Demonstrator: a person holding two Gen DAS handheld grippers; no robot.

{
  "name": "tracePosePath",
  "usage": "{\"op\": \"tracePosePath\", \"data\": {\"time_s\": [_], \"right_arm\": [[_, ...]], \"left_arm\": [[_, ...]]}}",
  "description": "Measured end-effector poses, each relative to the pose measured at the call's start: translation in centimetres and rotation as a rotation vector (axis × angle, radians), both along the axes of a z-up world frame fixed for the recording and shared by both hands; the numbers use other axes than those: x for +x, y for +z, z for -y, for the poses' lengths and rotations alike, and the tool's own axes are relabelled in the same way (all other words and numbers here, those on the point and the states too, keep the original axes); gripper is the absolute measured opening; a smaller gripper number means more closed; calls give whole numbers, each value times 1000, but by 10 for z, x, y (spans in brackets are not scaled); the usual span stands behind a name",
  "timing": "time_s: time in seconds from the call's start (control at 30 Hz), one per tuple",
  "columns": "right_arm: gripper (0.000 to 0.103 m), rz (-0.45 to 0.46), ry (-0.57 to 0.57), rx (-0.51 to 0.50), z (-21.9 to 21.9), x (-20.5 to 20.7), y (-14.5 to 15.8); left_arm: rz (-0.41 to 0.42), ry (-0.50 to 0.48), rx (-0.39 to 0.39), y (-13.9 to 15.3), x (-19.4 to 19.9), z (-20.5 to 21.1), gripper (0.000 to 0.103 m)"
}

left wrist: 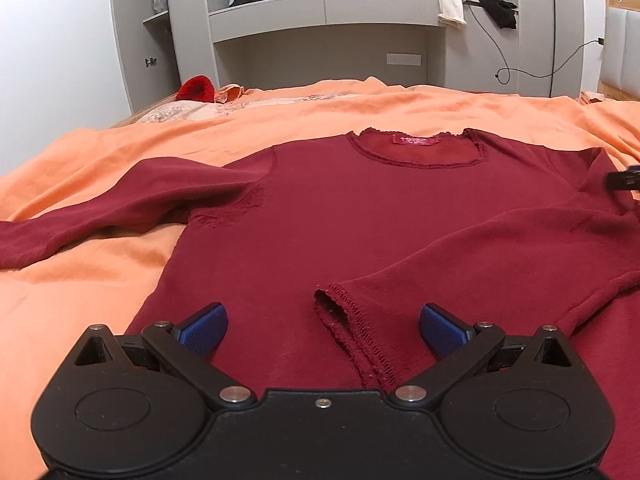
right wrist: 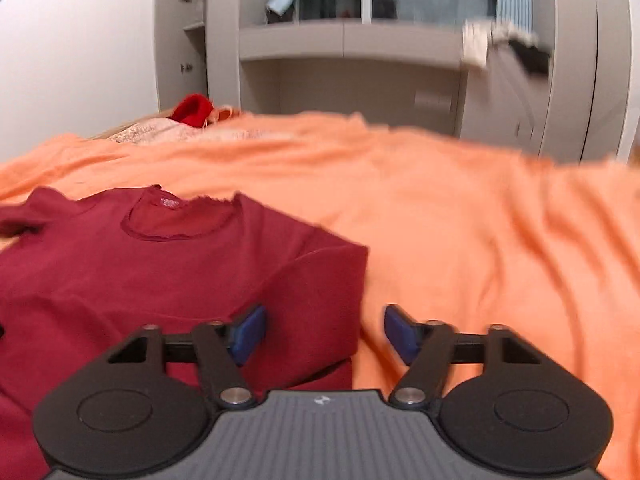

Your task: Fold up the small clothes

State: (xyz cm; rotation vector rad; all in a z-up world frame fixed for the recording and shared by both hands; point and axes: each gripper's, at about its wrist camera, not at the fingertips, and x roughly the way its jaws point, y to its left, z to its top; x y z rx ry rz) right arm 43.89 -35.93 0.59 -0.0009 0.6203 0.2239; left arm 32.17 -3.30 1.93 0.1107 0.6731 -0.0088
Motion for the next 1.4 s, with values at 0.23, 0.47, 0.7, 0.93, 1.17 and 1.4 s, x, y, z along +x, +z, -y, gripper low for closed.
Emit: {"op": "tracePosePath", "data": {"time_s": [0.23, 0.47, 0.7, 0.93, 1.17, 1.4], "right_arm": [[8, 36, -59, 233, 47, 16, 16], [30, -33, -146, 279, 74, 21, -10], [64, 103, -64, -80, 51, -60, 9], [62, 145, 58, -461, 4, -111, -10], [52, 203, 129, -594, -30, -104, -38], [32, 267, 125, -626, -29, -105, -49]], "left_arm": [[2, -27, 21, -4, 0, 5, 103], [24, -87, 88, -8, -3, 18, 103], [30, -73, -4, 2, -4, 5, 103], [133, -30, -113, 19, -10, -5, 102], [178, -93, -196, 29, 6, 8, 102], [115, -352, -317, 47, 72, 88, 102]]}}
